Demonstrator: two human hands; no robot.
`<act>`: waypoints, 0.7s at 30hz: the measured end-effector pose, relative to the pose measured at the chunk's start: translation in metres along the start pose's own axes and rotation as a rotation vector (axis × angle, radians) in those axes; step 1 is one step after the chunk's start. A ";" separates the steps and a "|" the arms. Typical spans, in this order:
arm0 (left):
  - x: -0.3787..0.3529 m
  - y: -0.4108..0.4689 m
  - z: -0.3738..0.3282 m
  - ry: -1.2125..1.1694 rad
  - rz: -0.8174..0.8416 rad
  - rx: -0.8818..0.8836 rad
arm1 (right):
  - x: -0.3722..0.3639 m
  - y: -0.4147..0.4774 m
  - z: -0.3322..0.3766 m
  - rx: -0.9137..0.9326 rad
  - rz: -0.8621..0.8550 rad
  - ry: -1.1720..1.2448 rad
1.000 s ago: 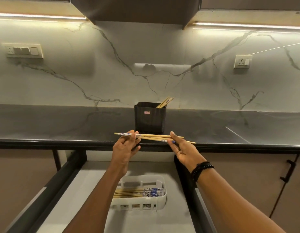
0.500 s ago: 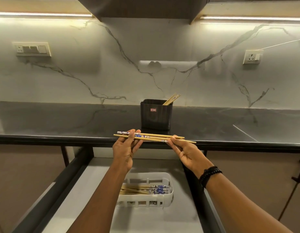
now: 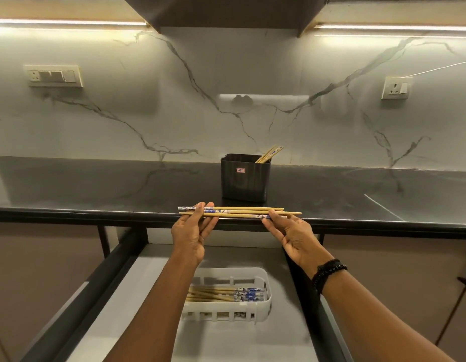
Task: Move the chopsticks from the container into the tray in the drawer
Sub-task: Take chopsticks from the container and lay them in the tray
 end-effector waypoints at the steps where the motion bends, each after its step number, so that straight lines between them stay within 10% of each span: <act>1: 0.003 0.001 -0.002 -0.010 -0.012 -0.006 | 0.003 0.000 0.003 0.014 -0.012 0.008; 21: 0.002 -0.002 -0.001 0.051 -0.044 -0.044 | 0.011 0.001 -0.006 -0.013 -0.022 0.094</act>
Point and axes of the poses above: each hand's wrist, its own y-axis towards the middle knuckle, its own x-axis out of the back of the hand, z = x × y, the point moved 10 cm from there along y, towards the middle knuckle, and after that the axes turned 4 degrees about -z, right-handed, at the moved point
